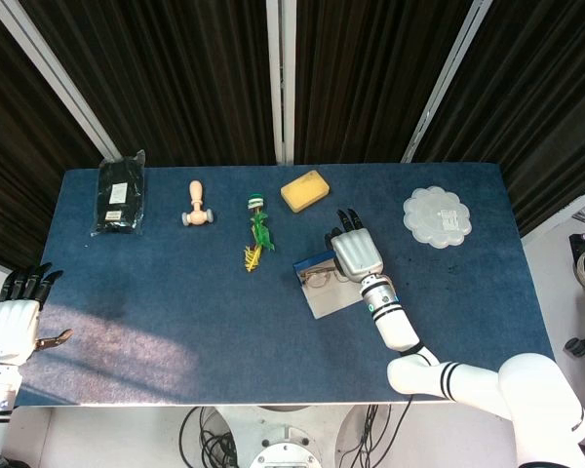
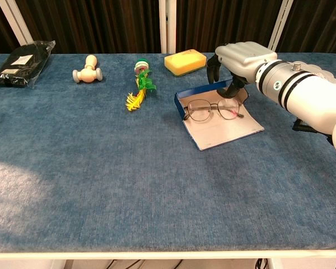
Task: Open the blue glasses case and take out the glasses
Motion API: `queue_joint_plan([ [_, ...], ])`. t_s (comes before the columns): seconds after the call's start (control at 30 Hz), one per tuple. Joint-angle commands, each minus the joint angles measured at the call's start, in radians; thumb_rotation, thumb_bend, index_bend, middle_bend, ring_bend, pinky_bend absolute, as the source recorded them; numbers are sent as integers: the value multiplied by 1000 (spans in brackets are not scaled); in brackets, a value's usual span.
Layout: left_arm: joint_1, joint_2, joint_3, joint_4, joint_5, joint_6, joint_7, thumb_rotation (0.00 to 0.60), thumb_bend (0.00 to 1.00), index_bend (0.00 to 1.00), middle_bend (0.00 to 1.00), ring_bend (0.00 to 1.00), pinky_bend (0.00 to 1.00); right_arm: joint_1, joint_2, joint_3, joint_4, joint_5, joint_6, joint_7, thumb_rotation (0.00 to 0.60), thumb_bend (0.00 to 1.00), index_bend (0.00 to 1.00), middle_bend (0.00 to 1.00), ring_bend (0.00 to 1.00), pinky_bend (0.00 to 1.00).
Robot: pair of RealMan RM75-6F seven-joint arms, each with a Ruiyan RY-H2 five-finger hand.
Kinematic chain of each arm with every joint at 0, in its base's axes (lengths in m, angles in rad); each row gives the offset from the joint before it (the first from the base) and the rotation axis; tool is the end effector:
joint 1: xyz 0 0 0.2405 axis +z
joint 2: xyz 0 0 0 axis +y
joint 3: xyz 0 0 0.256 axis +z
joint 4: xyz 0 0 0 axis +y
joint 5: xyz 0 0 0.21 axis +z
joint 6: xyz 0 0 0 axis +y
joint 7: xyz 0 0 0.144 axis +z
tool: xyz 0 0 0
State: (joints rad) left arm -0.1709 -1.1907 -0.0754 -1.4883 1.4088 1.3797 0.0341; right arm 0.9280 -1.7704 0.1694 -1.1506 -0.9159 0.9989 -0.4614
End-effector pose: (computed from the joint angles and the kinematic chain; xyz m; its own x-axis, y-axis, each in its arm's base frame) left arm -0.3280 0.2157 0.1436 0.4587 0.0412 0.8877 0.8881 0.0121 -0.4595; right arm -0.1264 -0.3922 -0.0559 0.5482 -0.1592 0.8210 -0.8167 -0.3135 0.4846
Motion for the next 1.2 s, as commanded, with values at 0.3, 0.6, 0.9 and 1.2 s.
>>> queue_joint_plan([
  [0.3, -2, 6, 0, -13, -5, -5, 11, 600, 47, 156, 45, 0, 10, 15, 13, 78, -27, 116, -56, -118, 600, 212, 237, 284, 0, 0],
  [0.6, 2, 8, 2, -19, -6, 2, 13, 600, 47, 155, 44, 0, 10, -43, 121, 66, -201, 22, -38, -25, 600, 199, 144, 204, 0, 0],
  [0.9, 3, 3, 4, -17, 0, 6, 10, 600, 47, 156, 44, 0, 10, -67, 97, 27, -182, -18, -47, 2, 600, 290, 497, 214, 0, 0],
  [1.2, 10, -1, 7, -7, -2, 9, -2, 600, 47, 155, 45, 0, 9, -77, 31, 14, -88, -65, -27, 8, 600, 296, 511, 198, 0, 0],
])
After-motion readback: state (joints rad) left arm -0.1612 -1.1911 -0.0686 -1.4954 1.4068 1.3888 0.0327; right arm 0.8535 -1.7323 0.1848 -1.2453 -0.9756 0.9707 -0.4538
